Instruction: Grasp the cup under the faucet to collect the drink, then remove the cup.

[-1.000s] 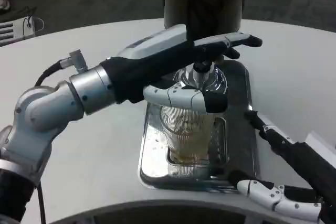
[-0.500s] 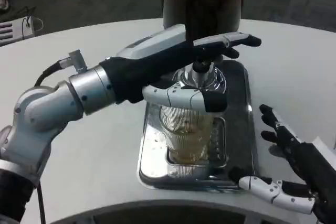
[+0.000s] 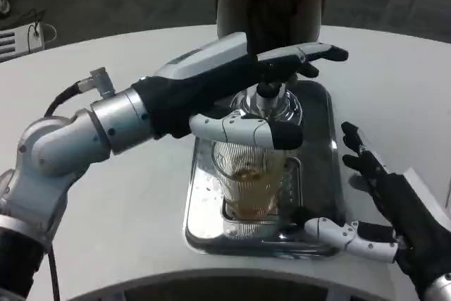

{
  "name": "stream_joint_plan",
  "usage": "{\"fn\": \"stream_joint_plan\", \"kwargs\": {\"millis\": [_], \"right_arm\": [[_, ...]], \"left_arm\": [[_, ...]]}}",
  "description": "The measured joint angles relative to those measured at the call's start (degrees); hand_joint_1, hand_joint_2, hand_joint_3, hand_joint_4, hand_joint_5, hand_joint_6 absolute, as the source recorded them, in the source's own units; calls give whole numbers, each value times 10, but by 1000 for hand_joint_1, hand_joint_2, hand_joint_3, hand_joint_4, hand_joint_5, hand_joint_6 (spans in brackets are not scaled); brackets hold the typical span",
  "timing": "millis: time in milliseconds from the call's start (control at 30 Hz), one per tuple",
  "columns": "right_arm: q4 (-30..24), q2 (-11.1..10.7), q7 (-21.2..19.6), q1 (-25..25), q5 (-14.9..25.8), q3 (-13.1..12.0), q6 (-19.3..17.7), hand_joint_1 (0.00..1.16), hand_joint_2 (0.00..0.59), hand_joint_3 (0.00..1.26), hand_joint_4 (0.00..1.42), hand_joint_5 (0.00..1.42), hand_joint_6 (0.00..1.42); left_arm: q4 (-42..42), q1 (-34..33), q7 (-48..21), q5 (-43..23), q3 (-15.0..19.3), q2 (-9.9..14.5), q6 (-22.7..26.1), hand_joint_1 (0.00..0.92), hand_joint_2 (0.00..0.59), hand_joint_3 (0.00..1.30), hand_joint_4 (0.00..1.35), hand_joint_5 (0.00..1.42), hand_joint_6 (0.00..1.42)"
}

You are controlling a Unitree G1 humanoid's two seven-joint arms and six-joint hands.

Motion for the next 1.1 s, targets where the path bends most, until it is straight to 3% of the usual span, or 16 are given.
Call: {"fn": "stream_joint_plan", "kwargs": {"millis": [533, 1100], "right_arm": [[84, 14, -26, -64, 7, 28, -20, 815, 201, 0, 0, 29, 79], [118, 14, -31, -97, 19, 38, -25, 814, 201, 0, 0, 34, 78]], "left_arm": [[25, -12, 0, 0, 0, 0, -9, 0, 26, 119, 42, 147, 222], [41, -16, 7, 1, 5, 0, -15, 0, 32, 126, 49, 147, 222]]}}
